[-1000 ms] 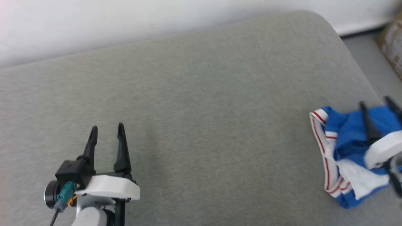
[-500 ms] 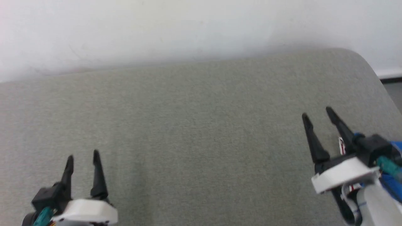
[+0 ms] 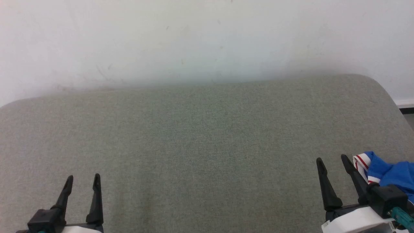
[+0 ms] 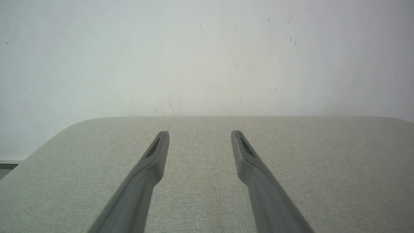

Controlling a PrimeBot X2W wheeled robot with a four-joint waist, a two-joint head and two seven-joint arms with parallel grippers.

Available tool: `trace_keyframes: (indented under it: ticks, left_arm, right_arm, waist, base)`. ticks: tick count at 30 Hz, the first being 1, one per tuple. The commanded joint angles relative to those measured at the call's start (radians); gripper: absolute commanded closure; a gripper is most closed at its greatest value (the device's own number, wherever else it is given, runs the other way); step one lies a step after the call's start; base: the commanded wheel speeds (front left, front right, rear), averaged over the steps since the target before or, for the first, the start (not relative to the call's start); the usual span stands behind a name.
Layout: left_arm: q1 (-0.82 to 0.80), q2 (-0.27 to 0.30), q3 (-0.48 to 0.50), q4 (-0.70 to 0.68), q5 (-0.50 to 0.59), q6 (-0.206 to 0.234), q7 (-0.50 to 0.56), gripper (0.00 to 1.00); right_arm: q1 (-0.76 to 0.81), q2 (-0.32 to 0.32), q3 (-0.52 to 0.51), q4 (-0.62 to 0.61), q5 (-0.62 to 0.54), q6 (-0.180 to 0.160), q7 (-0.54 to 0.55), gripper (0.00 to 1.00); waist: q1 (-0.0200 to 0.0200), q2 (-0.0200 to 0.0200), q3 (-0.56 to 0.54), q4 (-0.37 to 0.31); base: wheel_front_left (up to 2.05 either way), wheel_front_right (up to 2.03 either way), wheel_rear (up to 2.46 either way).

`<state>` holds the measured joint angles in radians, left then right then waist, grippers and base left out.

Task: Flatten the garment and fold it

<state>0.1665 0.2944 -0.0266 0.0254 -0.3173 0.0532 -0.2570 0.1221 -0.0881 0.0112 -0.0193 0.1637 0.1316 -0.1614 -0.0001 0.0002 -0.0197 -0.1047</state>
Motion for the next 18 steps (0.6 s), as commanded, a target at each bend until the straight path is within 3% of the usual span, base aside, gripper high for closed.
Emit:
trace_keyframes:
  ticks: [1, 8, 15, 16, 18]
  left_arm:
    - [0.013, 0.007, 0.010, -0.004, 0.006, -0.009, -0.005, 0.00]
    - [0.030, -0.013, 0.083, 0.010, 0.022, -0.077, -0.005, 0.00]
    - [0.069, -0.070, 0.113, 0.023, 0.067, -0.105, -0.005, 0.00]
    - [0.062, -0.074, 0.110, 0.022, 0.066, -0.105, 0.000, 1.00]
    - [0.062, -0.073, 0.109, 0.022, 0.066, -0.105, 0.001, 1.00]
  right_arm:
    - [0.010, 0.007, -0.004, -0.009, -0.007, -0.001, -0.001, 0.00]
    - [0.031, 0.027, -0.017, -0.033, -0.042, -0.001, 0.004, 0.00]
    - [0.037, 0.033, -0.013, -0.034, -0.056, -0.001, -0.001, 0.00]
    - [0.027, 0.030, -0.013, -0.028, -0.050, 0.000, 0.002, 1.00]
    - [0.026, 0.029, -0.012, -0.027, -0.050, 0.000, 0.002, 1.00]
  waist:
    - [0.0001, -0.0002, -0.005, 0.004]
    - [0.0001, -0.0002, -0.012, 0.005]
    - [0.0001, -0.0002, -0.014, 0.003]
    - [0.0002, -0.0002, -0.014, 0.003]
    - [0.0001, -0.0002, -0.014, 0.004]
  base:
    - [0.00, 0.00, 0.00]
    - [0.00, 0.00, 0.00]
    - [0.00, 0.00, 0.00]
    - [0.00, 0.00, 0.00]
    - [0.00, 0.00, 0.00]
